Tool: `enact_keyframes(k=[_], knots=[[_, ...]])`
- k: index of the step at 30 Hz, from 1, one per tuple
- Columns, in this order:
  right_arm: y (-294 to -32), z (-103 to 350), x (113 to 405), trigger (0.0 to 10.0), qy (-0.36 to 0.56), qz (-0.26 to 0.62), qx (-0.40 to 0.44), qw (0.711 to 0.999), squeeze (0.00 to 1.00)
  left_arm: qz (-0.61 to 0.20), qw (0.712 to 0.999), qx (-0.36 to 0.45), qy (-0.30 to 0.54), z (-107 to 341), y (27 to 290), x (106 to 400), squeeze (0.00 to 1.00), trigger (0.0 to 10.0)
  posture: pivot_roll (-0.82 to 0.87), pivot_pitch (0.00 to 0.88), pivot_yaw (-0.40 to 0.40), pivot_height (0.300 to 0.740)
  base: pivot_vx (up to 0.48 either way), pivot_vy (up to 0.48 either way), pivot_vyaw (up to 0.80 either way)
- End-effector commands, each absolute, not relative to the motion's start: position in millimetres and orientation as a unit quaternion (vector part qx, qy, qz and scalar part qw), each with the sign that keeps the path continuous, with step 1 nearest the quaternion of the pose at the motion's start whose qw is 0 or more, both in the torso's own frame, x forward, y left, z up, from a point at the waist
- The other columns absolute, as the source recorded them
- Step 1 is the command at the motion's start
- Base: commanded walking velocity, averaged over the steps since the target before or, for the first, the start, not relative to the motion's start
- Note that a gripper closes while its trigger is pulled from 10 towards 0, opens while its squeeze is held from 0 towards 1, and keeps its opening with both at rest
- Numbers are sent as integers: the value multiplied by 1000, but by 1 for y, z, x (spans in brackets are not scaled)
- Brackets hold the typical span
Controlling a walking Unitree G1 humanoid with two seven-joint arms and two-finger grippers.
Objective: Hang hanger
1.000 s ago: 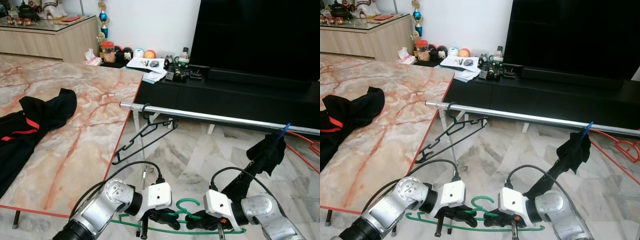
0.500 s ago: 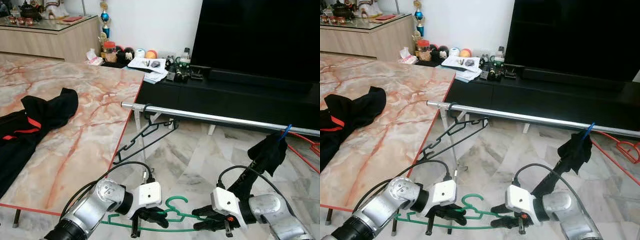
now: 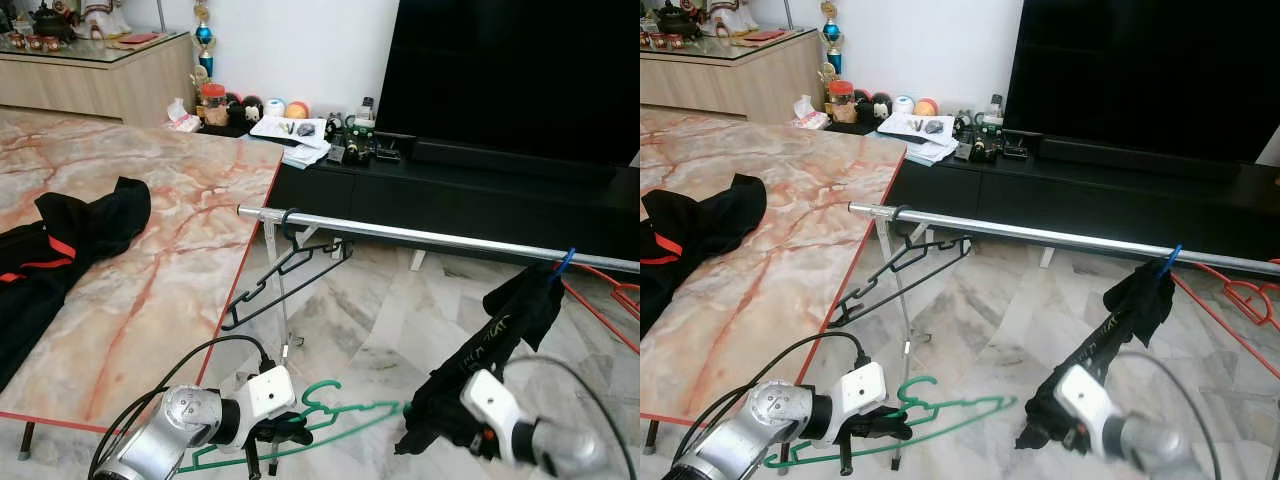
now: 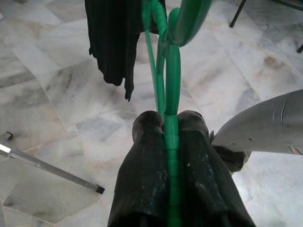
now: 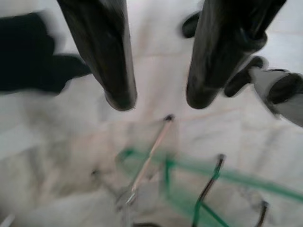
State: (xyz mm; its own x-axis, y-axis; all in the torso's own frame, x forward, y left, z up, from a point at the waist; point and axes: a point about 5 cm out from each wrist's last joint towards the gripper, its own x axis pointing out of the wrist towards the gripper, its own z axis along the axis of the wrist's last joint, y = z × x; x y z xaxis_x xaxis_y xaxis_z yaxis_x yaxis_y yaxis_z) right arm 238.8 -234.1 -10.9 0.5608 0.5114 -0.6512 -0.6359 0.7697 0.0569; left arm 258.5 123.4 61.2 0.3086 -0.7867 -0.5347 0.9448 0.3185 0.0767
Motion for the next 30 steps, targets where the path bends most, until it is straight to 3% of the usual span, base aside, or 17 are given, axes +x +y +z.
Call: enact_keyframes(k=[1,2,7,9,12,17,23,30], knots=[[-236,-32,221,10000,369,256,-52,892,0,-523,808,194,189,64,123,259,0,10000,84,0,-78,740,0,0,0],[-236,-32,221,10000,369,256,-52,892,0,-523,808,194,189,64,123,259,0,10000,84,0,-78,740,0,0,0],[-219,-67,187,10000,431,156,-5,889,0,-412,875,158,199,53,123,262,0,10000,87,0,-48,740,0,0,0],[-218,-79,172,10000,451,66,43,889,0,-356,908,119,186,55,123,261,0,10000,101,0,-46,740,0,0,0],[-217,-90,152,10000,477,-22,79,875,0,-313,929,108,167,58,127,259,0,10000,120,0,-46,740,0,0,0],[-217,-99,132,10000,501,-89,87,857,0,-262,952,90,130,65,134,251,0,10000,152,0,-58,740,0,0,0],[-213,-101,131,10000,503,-93,94,854,0,-242,958,88,128,65,130,245,0,10000,153,0,-66,740,0,0,0],[-213,-102,127,10000,507,-89,82,853,0,-231,962,83,120,68,130,248,0,10000,150,0,-70,740,0,-394,0]])
